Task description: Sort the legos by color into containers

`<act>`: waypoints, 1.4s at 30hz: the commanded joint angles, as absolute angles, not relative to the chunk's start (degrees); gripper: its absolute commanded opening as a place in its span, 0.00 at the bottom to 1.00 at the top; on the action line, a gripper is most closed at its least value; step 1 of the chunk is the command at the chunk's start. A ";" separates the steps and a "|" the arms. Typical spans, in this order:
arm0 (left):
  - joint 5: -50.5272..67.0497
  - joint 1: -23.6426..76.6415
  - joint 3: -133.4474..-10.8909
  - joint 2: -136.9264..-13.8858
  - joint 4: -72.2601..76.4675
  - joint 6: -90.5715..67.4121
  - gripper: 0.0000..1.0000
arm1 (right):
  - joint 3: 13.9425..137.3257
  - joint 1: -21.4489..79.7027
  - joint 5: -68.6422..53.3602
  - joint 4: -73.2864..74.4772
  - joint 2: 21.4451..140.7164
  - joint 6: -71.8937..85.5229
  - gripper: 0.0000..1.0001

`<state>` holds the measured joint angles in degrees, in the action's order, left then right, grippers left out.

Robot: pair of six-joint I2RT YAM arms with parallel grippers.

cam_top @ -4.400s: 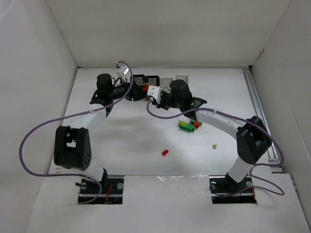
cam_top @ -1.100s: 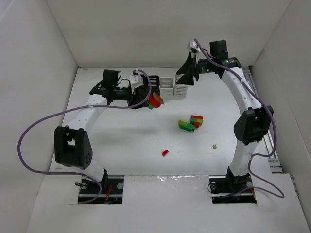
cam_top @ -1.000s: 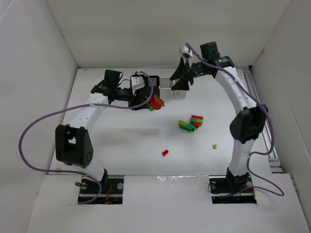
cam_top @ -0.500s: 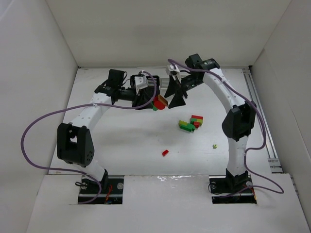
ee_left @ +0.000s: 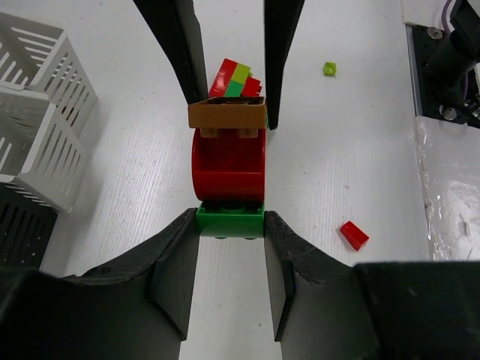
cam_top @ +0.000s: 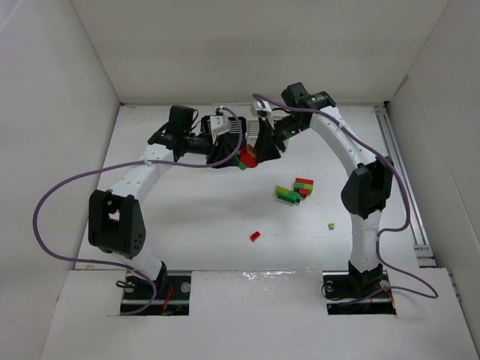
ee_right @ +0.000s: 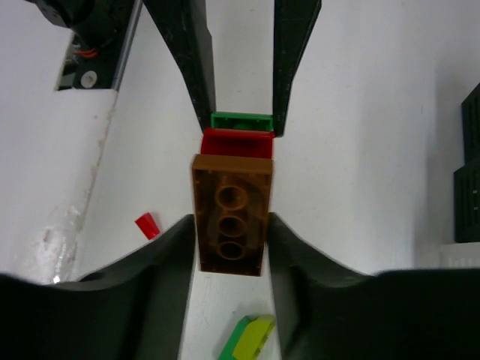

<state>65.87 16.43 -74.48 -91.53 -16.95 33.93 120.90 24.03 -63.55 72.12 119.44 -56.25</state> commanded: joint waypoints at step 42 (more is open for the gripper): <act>16.54 14.68 -77.94 -93.94 13.02 -4.22 0.00 | 102.05 13.45 -52.56 34.90 106.36 -22.88 0.00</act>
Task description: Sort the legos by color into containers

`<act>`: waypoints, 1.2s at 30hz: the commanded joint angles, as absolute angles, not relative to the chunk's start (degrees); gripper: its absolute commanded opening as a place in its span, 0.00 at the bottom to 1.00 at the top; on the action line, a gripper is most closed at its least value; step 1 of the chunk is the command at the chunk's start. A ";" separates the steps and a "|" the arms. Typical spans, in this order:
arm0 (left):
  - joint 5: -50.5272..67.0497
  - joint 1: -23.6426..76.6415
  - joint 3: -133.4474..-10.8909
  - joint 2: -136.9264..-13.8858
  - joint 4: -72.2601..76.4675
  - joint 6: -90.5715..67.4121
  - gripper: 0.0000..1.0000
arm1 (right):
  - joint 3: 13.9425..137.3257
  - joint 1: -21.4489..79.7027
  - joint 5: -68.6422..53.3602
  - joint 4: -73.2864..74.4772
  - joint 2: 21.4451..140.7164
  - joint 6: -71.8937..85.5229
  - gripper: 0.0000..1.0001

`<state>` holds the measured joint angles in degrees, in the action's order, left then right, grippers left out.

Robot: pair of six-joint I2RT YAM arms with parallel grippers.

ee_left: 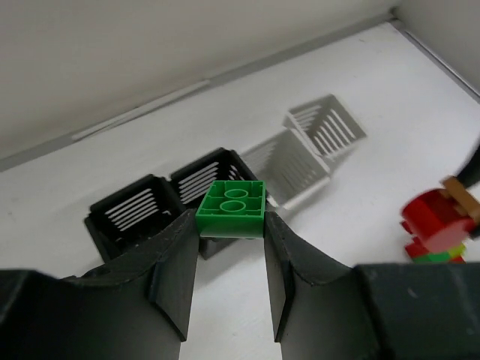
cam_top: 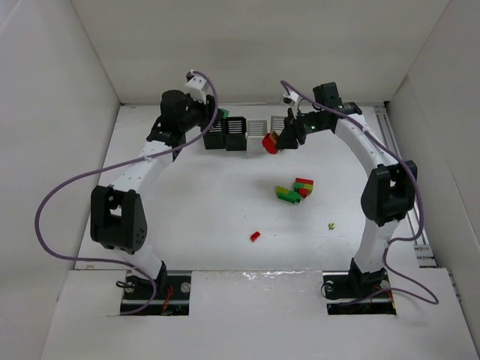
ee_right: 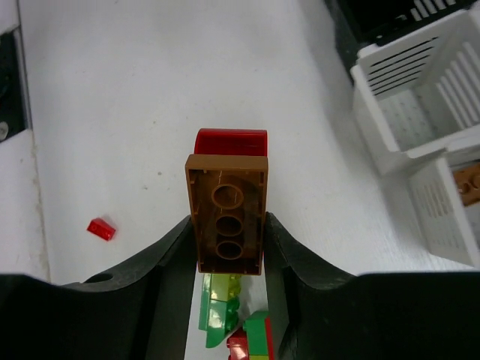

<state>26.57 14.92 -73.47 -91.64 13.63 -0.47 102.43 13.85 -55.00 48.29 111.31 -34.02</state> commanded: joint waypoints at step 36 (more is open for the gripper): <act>24.69 11.17 -68.82 -88.96 20.82 -1.32 0.72 | 101.77 15.64 -49.92 26.81 106.61 -18.02 0.00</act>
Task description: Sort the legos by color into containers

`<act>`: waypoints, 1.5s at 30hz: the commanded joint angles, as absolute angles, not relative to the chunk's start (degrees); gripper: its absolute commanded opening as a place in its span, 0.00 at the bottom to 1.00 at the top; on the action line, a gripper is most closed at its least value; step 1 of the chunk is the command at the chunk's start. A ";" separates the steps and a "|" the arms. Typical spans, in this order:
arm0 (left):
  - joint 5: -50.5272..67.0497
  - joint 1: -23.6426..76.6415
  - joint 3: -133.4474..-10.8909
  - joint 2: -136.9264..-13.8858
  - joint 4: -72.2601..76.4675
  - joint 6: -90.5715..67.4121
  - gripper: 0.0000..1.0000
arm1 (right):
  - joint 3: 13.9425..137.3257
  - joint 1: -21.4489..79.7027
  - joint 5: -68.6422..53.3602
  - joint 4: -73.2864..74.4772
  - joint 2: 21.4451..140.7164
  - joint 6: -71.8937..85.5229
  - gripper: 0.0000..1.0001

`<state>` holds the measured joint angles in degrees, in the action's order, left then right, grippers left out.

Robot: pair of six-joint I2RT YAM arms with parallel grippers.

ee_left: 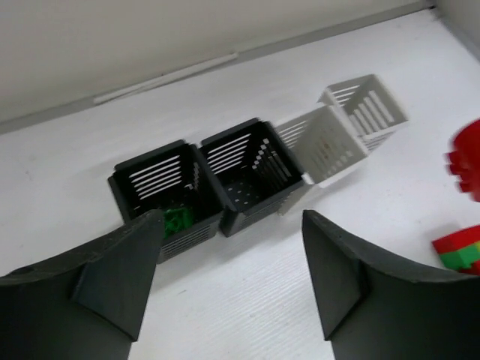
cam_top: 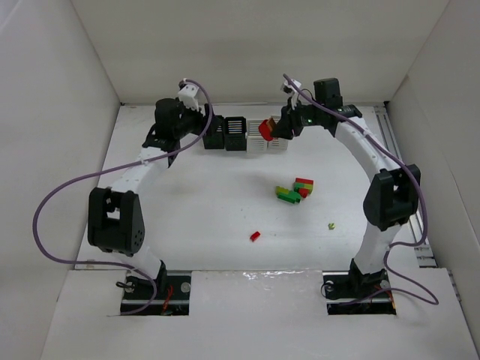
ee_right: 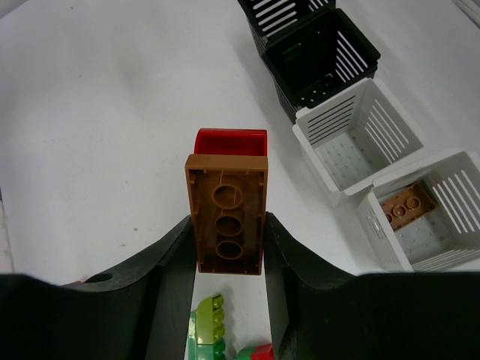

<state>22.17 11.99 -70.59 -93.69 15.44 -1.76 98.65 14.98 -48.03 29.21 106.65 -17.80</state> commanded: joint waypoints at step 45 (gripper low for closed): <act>69.43 15.38 -71.63 -91.49 20.13 2.37 0.43 | 105.38 22.15 -70.31 34.27 108.46 -27.69 0.00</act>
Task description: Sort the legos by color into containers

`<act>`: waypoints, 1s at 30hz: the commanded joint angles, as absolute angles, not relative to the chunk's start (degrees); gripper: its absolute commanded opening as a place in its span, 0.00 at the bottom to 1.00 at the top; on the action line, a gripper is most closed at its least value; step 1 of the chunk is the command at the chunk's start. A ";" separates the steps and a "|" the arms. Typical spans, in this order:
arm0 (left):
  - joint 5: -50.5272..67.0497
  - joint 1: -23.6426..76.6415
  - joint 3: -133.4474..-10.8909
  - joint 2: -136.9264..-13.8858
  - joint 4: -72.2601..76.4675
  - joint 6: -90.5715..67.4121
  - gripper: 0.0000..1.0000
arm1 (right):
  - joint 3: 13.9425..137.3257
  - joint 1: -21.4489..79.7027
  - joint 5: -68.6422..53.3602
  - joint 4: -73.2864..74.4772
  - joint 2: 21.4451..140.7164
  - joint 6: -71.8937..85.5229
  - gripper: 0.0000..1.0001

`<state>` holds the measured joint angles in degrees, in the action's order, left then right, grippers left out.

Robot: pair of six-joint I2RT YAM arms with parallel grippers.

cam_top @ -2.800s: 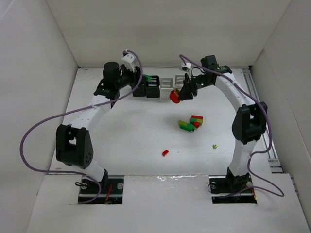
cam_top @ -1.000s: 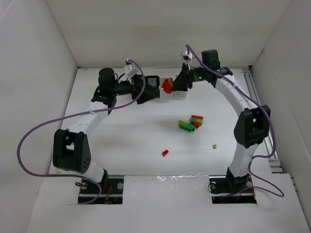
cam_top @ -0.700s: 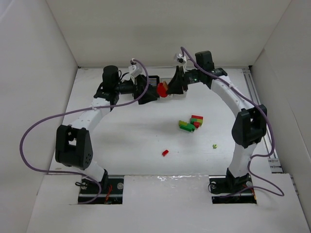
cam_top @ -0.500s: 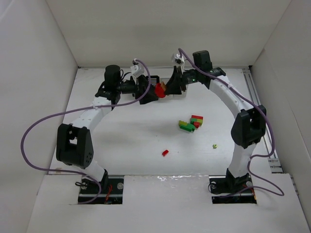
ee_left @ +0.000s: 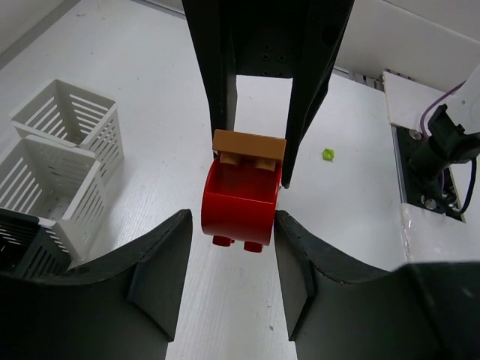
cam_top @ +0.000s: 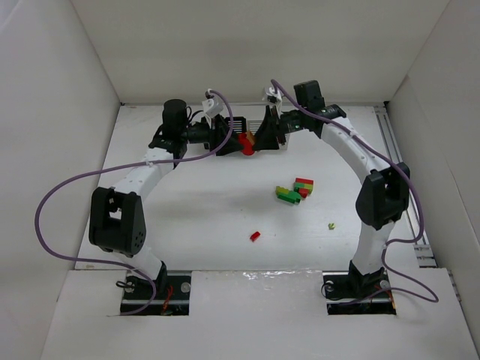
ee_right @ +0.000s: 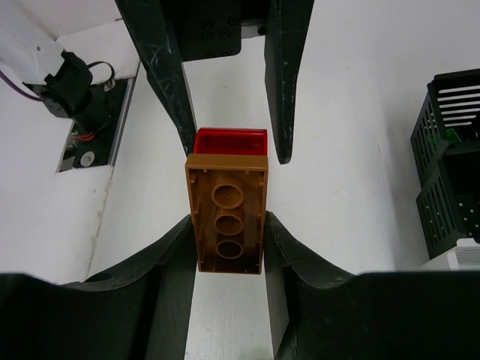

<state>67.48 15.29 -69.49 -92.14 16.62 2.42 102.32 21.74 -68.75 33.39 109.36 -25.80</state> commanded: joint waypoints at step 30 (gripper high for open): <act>72.33 14.50 -70.49 -90.35 0.72 19.14 0.01 | 110.21 16.97 -70.14 50.35 109.34 -35.93 0.00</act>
